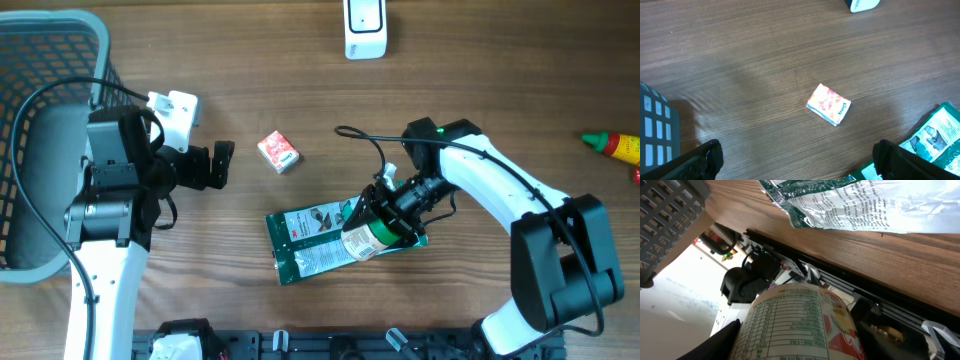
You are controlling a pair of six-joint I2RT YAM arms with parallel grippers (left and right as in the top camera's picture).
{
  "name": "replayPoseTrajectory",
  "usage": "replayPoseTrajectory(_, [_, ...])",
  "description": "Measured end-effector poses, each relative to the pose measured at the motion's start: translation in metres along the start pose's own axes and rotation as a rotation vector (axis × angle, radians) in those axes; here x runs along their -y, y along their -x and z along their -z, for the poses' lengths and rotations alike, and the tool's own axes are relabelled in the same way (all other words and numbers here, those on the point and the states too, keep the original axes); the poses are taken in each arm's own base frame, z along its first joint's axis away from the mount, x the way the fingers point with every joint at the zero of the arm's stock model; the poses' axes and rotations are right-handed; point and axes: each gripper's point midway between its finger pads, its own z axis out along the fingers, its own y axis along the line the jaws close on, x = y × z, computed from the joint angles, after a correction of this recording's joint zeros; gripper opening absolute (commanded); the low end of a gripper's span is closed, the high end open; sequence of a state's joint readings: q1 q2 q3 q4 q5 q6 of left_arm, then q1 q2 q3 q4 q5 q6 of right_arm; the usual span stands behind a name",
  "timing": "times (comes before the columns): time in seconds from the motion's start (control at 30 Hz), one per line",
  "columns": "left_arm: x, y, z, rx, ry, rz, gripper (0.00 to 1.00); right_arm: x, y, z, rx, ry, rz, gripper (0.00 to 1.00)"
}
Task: Scan the item barcode
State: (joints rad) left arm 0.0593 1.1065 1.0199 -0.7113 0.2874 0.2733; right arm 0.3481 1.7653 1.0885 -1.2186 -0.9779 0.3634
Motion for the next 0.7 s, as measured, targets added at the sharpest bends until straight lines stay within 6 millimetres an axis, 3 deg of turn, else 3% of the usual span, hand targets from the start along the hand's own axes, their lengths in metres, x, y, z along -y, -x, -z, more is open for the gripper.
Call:
replayPoseTrajectory(0.33, [0.000,0.000,0.000,0.000,0.000,0.000,1.00,0.006,0.009,0.002,0.052,-0.051,0.007,0.35])
replayPoseTrajectory(0.6, [0.000,0.000,0.000,0.000,0.000,0.000,1.00,0.000,0.031,0.007,0.151,-0.054,0.043,0.35])
replayPoseTrajectory(0.7, [0.000,0.000,0.000,0.000,0.000,0.000,1.00,-0.006,0.044,0.021,0.219,-0.069,0.044,0.35])
